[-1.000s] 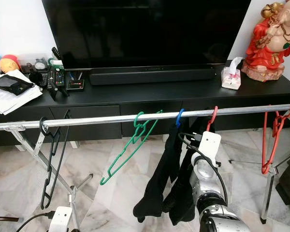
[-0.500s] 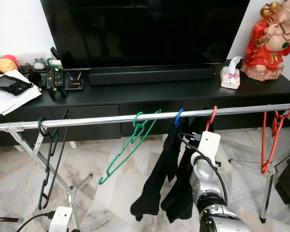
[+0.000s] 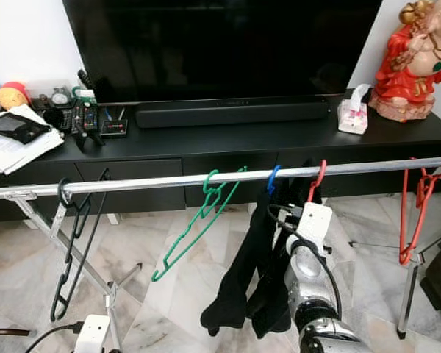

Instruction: Hang hanger

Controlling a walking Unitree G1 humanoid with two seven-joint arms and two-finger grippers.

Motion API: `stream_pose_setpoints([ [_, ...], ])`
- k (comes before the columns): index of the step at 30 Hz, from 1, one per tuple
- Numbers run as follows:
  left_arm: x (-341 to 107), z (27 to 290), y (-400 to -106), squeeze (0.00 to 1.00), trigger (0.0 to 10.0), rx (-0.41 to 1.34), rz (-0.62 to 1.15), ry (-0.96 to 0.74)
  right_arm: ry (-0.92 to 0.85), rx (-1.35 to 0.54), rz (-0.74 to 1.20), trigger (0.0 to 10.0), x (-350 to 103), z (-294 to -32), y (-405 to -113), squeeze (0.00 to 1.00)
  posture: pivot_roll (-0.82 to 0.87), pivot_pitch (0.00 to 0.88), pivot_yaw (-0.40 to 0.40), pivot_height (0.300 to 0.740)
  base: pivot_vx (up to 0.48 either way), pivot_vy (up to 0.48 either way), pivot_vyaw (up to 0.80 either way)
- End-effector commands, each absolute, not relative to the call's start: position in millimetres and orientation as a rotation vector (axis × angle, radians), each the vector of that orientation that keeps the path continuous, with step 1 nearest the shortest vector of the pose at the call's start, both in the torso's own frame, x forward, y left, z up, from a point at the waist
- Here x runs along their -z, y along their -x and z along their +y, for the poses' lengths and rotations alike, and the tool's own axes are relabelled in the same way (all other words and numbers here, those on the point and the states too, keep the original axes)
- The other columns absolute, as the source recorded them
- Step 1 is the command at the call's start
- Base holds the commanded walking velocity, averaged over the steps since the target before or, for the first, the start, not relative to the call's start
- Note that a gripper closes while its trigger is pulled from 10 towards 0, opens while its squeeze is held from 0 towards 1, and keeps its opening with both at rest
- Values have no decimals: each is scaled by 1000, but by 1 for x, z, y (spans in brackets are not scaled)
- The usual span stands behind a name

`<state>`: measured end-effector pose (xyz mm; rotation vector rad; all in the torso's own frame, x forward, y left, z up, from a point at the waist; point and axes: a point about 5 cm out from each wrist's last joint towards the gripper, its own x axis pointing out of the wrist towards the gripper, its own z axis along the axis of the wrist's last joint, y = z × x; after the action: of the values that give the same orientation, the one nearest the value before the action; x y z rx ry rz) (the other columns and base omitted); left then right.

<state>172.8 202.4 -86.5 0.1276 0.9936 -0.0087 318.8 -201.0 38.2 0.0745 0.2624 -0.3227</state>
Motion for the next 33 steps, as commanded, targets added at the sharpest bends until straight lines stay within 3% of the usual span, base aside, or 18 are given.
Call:
stream_pose_setpoints([
  [1, 90, 202, -166, 0, 10000, 19, 1026, -143, -56, 320, 150, 10000, -56, -202, -326, 0, -90, 0, -20, 740, 0, 0, 0],
  [15, 91, 201, -165, 0, 10000, 26, 1029, -146, -44, 367, 28, 10000, -60, -206, -314, 0, -102, 0, -15, 740, 0, 0, 0],
  [25, 91, 201, -163, 0, 10000, 26, 1027, -148, -15, 356, 118, 10000, -28, -201, -282, 0, -103, 0, -19, 740, 0, 0, 0],
  [33, 92, 202, -161, 0, 10000, 24, 1031, -153, -13, 330, 161, 10000, -22, -200, -278, 0, -102, 0, -23, 740, 0, 0, 0],
])
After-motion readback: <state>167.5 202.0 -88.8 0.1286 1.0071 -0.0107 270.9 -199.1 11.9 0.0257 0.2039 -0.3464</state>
